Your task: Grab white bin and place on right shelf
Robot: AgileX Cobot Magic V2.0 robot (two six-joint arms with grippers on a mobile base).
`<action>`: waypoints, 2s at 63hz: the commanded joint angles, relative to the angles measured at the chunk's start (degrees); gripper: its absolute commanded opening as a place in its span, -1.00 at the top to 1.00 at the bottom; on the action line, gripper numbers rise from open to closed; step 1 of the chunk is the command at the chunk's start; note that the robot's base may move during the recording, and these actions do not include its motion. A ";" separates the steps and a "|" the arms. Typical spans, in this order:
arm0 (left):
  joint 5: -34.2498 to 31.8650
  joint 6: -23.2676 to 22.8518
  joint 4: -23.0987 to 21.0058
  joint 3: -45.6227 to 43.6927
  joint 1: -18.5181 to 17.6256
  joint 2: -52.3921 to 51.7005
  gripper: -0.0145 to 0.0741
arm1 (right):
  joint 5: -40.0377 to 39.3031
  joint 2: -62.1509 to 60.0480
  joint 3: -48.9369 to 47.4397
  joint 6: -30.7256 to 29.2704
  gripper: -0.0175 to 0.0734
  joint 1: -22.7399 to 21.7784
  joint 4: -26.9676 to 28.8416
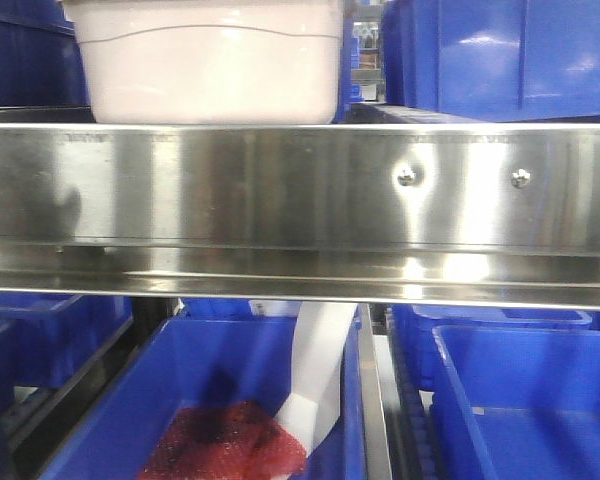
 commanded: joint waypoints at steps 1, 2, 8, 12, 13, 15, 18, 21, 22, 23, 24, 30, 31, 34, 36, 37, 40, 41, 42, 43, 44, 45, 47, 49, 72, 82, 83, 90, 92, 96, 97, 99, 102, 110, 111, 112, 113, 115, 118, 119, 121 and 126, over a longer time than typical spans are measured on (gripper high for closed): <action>-7.10 -0.51 0.61 0.93 1.44 -0.90 0.94 | -4.93 0.82 -1.22 -0.04 0.45 -0.13 0.97; -7.29 -0.51 0.61 0.93 1.70 -0.90 0.94 | -4.93 0.82 -1.22 -0.04 0.45 -0.13 0.97; -7.40 -0.62 0.61 0.93 2.39 -1.01 0.94 | -4.87 0.82 -1.22 -0.04 0.45 -0.13 0.97; -7.40 -0.73 0.61 0.93 2.39 -1.01 0.94 | -4.74 0.82 -1.22 -0.04 0.45 -0.13 0.97; -7.40 -0.73 0.61 0.93 2.39 -1.01 0.94 | -4.74 0.82 -1.22 -0.04 0.45 -0.13 0.97; -7.30 -0.81 0.61 0.93 2.39 -1.01 0.94 | -4.74 0.82 -1.22 -0.04 0.45 -0.13 0.97; -7.30 -0.81 0.61 0.93 2.39 -1.01 0.94 | -4.74 0.82 -1.22 -0.04 0.45 -0.13 0.97; -7.30 -0.81 0.61 0.93 2.39 -1.01 0.94 | -4.74 0.82 -1.22 -0.04 0.45 -0.13 0.97; -7.30 -0.81 0.61 0.93 2.39 -1.01 0.94 | -4.74 0.82 -1.22 -0.04 0.45 -0.13 0.97; -7.30 -0.81 0.61 0.93 2.39 -1.01 0.94 | -4.74 0.82 -1.22 -0.04 0.45 -0.13 0.97; -7.30 -0.81 0.61 0.93 2.39 -1.01 0.94 | -4.74 0.82 -1.22 -0.04 0.45 -0.13 0.97; -7.30 -0.81 0.61 0.93 2.39 -1.01 0.94 | -4.74 0.82 -1.22 -0.04 0.45 -0.13 0.97; -7.30 -0.81 0.61 0.93 2.39 -1.01 0.94 | -4.74 0.82 -1.22 -0.04 0.45 -0.13 0.97; -7.30 -0.81 0.61 0.93 2.39 -1.01 0.94 | -4.74 0.82 -1.22 -0.04 0.45 -0.13 0.97; -7.30 -0.81 0.61 0.93 2.39 -1.01 0.94 | -4.74 0.82 -1.22 -0.04 0.45 -0.13 0.97; -7.30 -0.81 0.61 0.93 2.39 -1.01 0.94 | -4.74 0.82 -1.22 -0.04 0.45 -0.13 0.97; -7.30 -0.81 0.61 0.93 2.39 -1.01 0.94 | -4.74 0.82 -1.22 -0.04 0.45 -0.13 0.97; -7.30 -0.81 0.61 0.93 2.39 -1.01 0.94 | -4.74 0.82 -1.22 -0.04 0.45 -0.13 0.97; -7.30 -0.81 0.61 0.93 2.39 -1.01 0.94 | -4.74 0.82 -1.22 -0.04 0.45 -0.13 0.97; -7.30 -0.81 0.61 0.93 2.39 -1.01 0.94 | -4.74 0.82 -1.22 -0.04 0.45 -0.13 0.97; -7.30 -0.81 0.61 0.93 2.39 -1.01 0.94 | -4.74 0.82 -1.22 -0.04 0.45 -0.13 0.97; -7.30 -0.81 0.61 0.93 2.39 -1.01 0.94 | -4.74 0.82 -1.22 -0.04 0.45 -0.13 0.97; -7.30 -0.81 0.61 0.93 2.39 -1.01 0.94 | -4.74 0.82 -1.22 -0.04 0.45 -0.13 0.97; -7.30 -0.81 0.61 0.93 2.39 -1.01 0.94 | -4.74 0.82 -1.22 -0.04 0.45 -0.13 0.97; -7.30 -0.81 0.61 0.93 2.39 -1.01 0.94 | -4.74 0.82 -1.22 -0.14 0.45 -0.13 0.74; -7.30 -0.81 0.61 0.93 2.39 -1.01 0.94 | -6.08 0.82 -1.22 -0.14 0.45 -0.13 0.74; -7.30 -0.81 0.61 0.93 2.39 -1.01 0.94 | -6.36 0.82 -1.22 -0.14 0.45 -0.13 0.74; -7.30 -0.81 0.61 0.93 2.39 -1.01 0.94 | -8.45 0.94 -0.38 0.10 0.45 -0.13 0.08; -7.30 -0.81 0.61 0.93 2.39 -1.01 0.94 | -9.07 0.85 0.06 0.64 0.45 -0.13 -1.08; -7.30 -0.81 0.61 0.93 2.39 -1.01 0.94 | -9.55 0.85 1.17 3.72 0.45 -0.07 -4.95; -7.30 -0.81 0.61 0.93 2.39 -1.01 0.94 | -9.55 0.85 1.46 5.33 0.45 -0.06 -6.02; -7.30 -0.81 0.61 0.93 2.39 -1.01 0.94 | -9.61 0.80 2.16 8.39 0.45 0.13 -8.87; -7.30 -0.81 0.61 0.93 2.39 -1.01 0.94 | -9.78 0.73 3.23 12.24 0.45 0.52 -12.94; -7.20 -0.81 0.61 0.93 2.39 -1.01 0.94 | -13.77 -0.51 6.96 19.78 0.45 4.64 -20.36; -7.20 -0.81 0.61 0.93 2.39 -1.01 0.94 | -14.46 -0.70 7.50 19.92 0.45 5.25 -20.75; -7.20 -0.81 0.61 0.93 2.39 -1.01 0.94 | -15.15 -0.95 8.28 19.93 0.45 5.86 -20.99; -7.20 -0.81 0.61 0.93 2.39 -1.01 0.94 | -15.86 -1.20 8.81 19.93 0.45 6.46 -21.16; -7.20 -0.81 0.61 0.93 2.39 -1.01 0.94 | -17.53 -1.75 9.92 19.93 0.45 7.60 -21.15; -7.20 -0.81 0.61 0.93 2.39 -1.01 0.94 | -19.35 -2.47 11.78 19.93 0.45 9.29 -21.28; -7.20 -0.81 0.61 0.93 2.39 -1.01 0.94 | -19.82 -2.65 12.28 19.93 0.45 9.82 -21.28; -7.20 -0.81 0.61 0.93 2.39 -1.01 0.94 | -20.61 -2.95 13.31 19.93 0.45 10.39 -21.32; -7.20 -0.81 0.61 0.93 2.39 -1.01 0.94 | -22.50 -3.95 16.42 19.93 0.45 10.92 -21.58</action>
